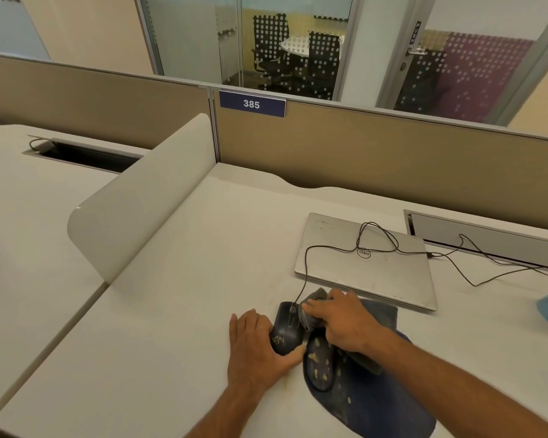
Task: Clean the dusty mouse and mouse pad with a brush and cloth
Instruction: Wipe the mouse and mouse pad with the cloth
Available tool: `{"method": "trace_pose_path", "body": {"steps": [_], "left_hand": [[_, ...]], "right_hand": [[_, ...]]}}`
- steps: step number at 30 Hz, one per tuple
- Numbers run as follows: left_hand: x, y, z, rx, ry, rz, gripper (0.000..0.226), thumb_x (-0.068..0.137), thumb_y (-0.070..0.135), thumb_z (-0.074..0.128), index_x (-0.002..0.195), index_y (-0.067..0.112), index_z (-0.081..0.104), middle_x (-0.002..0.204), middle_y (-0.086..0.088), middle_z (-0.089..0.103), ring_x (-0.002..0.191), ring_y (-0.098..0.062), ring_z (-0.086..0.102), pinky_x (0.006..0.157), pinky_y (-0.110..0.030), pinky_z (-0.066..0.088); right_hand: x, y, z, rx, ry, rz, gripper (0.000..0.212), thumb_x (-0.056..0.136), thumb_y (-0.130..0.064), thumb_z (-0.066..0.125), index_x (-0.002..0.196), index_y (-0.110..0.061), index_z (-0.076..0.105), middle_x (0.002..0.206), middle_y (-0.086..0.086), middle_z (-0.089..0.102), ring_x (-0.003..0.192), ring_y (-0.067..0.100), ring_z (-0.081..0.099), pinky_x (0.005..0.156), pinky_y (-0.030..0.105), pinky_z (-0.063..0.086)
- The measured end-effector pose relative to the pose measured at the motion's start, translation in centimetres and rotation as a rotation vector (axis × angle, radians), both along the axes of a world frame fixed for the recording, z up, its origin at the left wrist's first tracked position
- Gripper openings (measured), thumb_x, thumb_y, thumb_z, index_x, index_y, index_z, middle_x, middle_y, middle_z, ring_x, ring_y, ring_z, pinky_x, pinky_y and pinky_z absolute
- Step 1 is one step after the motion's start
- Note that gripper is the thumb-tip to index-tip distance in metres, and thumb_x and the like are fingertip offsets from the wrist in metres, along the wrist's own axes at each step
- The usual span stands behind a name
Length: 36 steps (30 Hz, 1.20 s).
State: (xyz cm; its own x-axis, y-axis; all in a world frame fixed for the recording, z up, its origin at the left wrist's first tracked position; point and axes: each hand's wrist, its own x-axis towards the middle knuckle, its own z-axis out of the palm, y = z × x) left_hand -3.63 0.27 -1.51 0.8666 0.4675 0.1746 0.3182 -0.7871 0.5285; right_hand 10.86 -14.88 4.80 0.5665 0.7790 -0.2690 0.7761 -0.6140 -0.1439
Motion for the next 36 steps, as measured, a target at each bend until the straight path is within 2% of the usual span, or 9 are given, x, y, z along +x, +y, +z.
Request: {"method": "trace_pose_path", "body": {"steps": [3,6,10,12,16,20,25,32,36], "left_hand": [[-0.2,0.4,0.1,0.007,0.029,-0.038,0.076,0.057,0.094,0.054,0.083,0.023,0.052,0.089,0.009,0.044,0.09,-0.013,0.042,0.103,-0.043,0.041],[-0.2,1.9,0.7,-0.091,-0.028,-0.084,0.078,0.062,0.098,0.047,0.093,0.026,0.053,0.094,0.012,0.047,0.09,-0.009,0.044,0.087,-0.029,0.045],[2.1,7.1,4.0,-0.263,-0.12,-0.305,0.058,0.082,0.076,0.052,0.111,0.027,0.062,0.112,0.015,0.056,0.109,-0.005,0.048,0.097,-0.039,0.045],[4.5,9.7,6.5,-0.126,-0.006,-0.617,0.05,0.085,0.06,0.064,0.123,0.027,0.063,0.127,0.011,0.057,0.123,-0.007,0.045,0.106,-0.041,0.04],[11.3,9.9,10.3,0.576,0.506,-1.1,0.08,0.077,0.048,0.08,0.146,0.043,0.04,0.152,0.007,0.039,0.14,-0.015,0.026,0.114,-0.039,0.026],[15.2,6.6,11.1,0.957,0.565,-1.351,0.095,0.073,0.049,0.084,0.151,0.043,0.03,0.156,0.002,0.033,0.143,-0.024,0.023,0.111,-0.044,0.03],[16.6,4.3,10.5,1.041,0.58,-1.472,0.083,0.072,0.056,0.081,0.145,0.042,0.043,0.154,0.003,0.034,0.141,-0.023,0.025,0.111,-0.044,0.03],[17.0,3.8,10.0,1.035,0.584,-1.504,0.06,0.073,0.055,0.081,0.125,0.032,0.065,0.147,0.008,0.042,0.139,-0.019,0.027,0.108,-0.041,0.032],[17.0,3.8,9.9,1.016,0.591,-1.512,0.069,0.072,0.052,0.082,0.135,0.037,0.058,0.135,0.008,0.048,0.136,-0.02,0.028,0.105,-0.04,0.033]], "right_hand": [[0.6,0.3,0.7,-0.038,-0.067,0.013,0.046,0.076,-0.015,0.051,0.116,-0.036,0.051,0.115,-0.014,0.059,0.104,0.018,0.04,0.088,0.041,0.029],[0.6,-0.8,1.1,0.085,-0.102,-0.045,0.05,0.079,-0.014,0.05,0.123,-0.04,0.048,0.124,-0.02,0.056,0.097,0.013,0.035,0.081,0.036,0.026],[0.1,-3.6,2.0,0.331,0.003,-0.31,0.05,0.095,-0.025,0.05,0.132,-0.055,0.035,0.119,-0.006,0.05,0.099,0.014,0.037,0.094,0.034,0.036],[-0.8,-4.9,2.6,0.39,0.011,-0.321,0.048,0.096,-0.027,0.051,0.131,-0.057,0.039,0.115,-0.008,0.048,0.104,0.015,0.041,0.096,0.032,0.038],[-3.8,-5.5,4.1,0.382,-0.033,-0.168,0.051,0.092,-0.02,0.057,0.134,-0.046,0.048,0.135,-0.024,0.049,0.11,0.007,0.037,0.096,0.024,0.028],[-6.6,-4.6,4.3,0.267,-0.197,0.053,0.059,0.079,-0.025,0.072,0.133,-0.039,0.052,0.139,-0.017,0.053,0.109,0.019,0.052,0.085,0.036,0.043],[-8.1,-3.2,3.2,0.172,-0.251,0.218,0.071,0.067,-0.034,0.077,0.132,-0.038,0.049,0.137,-0.013,0.056,0.108,0.018,0.056,0.08,0.033,0.05],[-7.1,-0.4,0.9,0.055,-0.193,0.165,0.063,0.09,-0.019,0.054,0.147,-0.03,0.028,0.156,0.002,0.03,0.128,0.032,0.037,0.098,0.048,0.033],[-8.2,-0.7,-0.2,0.073,-0.222,0.258,0.065,0.087,-0.025,0.064,0.145,-0.028,0.034,0.153,0.003,0.038,0.123,0.032,0.048,0.094,0.048,0.043]]}}
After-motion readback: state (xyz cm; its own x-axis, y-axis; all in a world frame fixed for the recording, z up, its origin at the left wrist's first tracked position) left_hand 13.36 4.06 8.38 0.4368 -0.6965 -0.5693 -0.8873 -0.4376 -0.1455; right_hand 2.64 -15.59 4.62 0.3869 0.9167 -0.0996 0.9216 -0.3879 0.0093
